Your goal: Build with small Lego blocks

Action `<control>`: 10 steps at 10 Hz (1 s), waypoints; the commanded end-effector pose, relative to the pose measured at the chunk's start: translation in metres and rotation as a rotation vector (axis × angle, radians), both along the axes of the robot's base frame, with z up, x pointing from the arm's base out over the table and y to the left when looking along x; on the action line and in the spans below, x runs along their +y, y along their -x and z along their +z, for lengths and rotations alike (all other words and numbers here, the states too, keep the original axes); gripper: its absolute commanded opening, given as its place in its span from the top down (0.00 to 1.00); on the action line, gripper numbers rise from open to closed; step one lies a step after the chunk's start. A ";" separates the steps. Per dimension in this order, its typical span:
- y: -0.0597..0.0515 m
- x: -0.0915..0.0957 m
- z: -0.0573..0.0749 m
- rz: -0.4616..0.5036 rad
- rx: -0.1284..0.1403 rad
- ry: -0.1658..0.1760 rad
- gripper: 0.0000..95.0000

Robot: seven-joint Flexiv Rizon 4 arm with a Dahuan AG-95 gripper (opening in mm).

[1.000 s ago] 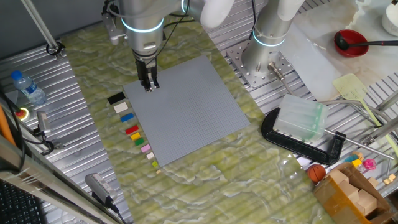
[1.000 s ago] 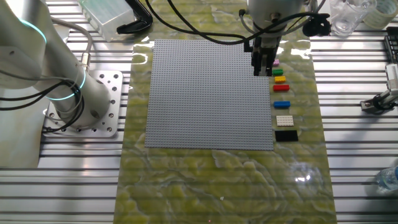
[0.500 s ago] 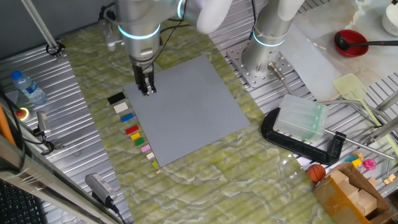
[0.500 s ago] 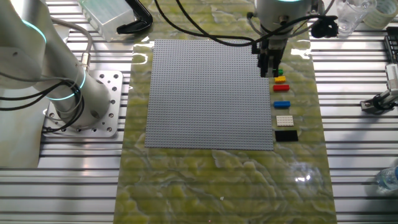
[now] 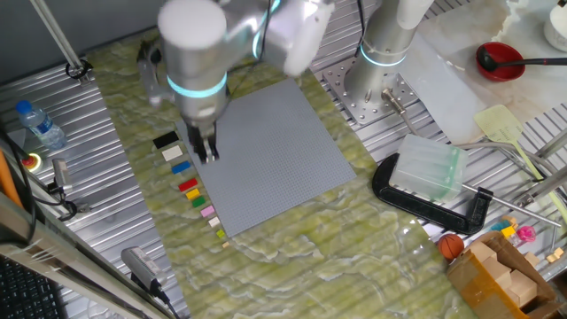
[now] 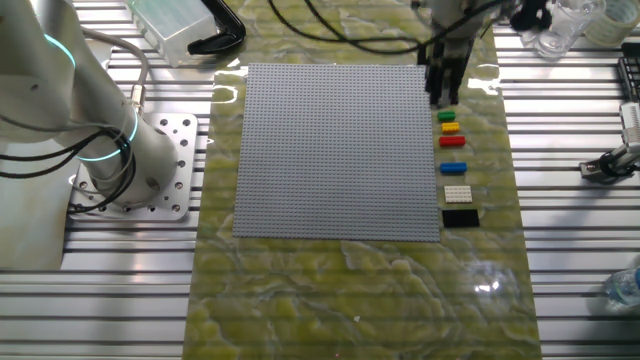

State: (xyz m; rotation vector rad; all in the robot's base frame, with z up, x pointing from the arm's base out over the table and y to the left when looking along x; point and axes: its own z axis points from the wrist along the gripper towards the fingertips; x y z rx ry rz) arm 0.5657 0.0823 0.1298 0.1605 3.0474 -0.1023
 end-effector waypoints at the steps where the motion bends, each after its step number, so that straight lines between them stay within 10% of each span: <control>1: -0.002 0.019 -0.003 -0.024 -0.002 -0.012 1.00; 10: -0.018 0.055 -0.024 0.029 -0.004 -0.021 1.00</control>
